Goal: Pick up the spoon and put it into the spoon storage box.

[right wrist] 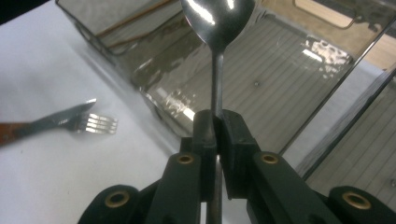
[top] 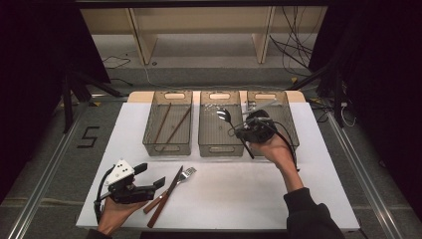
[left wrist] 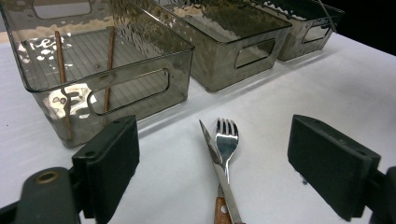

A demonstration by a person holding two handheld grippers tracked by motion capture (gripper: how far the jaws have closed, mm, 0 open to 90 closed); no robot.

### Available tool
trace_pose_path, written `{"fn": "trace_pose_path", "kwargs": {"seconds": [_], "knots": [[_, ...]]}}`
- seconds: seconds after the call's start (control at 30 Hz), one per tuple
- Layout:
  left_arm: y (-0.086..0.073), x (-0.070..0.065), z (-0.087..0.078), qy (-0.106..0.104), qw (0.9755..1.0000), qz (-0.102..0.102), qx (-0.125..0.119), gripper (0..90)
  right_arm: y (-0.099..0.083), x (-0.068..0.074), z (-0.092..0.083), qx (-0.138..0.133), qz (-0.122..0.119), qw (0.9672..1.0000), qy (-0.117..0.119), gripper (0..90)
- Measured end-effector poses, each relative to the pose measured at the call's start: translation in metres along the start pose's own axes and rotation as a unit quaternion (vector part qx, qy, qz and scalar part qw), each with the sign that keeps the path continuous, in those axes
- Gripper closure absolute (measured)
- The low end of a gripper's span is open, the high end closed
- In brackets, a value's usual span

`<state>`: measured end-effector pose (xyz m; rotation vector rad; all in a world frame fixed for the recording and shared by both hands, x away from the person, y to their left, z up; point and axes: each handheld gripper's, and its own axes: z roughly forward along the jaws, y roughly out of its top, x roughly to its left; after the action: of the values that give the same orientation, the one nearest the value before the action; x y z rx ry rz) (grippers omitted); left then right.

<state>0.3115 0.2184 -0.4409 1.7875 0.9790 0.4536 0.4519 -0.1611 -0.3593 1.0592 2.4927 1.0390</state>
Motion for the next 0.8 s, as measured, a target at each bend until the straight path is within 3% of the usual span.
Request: {"fn": "trace_pose_path", "kwargs": {"seconds": [0.33, 0.8], "knots": [[0.0, 0.0, 0.0, -0.001, 1.0, -0.001, -0.001, 15.8, 0.027, -0.005, 0.012, -0.01, 0.017, 0.9998, -0.005, 85.6], [0.0, 0.0, 0.001, -0.004, 1.0, 0.001, 0.003, 15.8, 0.04, -0.02, 0.03, -0.015, 0.053, 0.9983, -0.015, 85.5]]}}
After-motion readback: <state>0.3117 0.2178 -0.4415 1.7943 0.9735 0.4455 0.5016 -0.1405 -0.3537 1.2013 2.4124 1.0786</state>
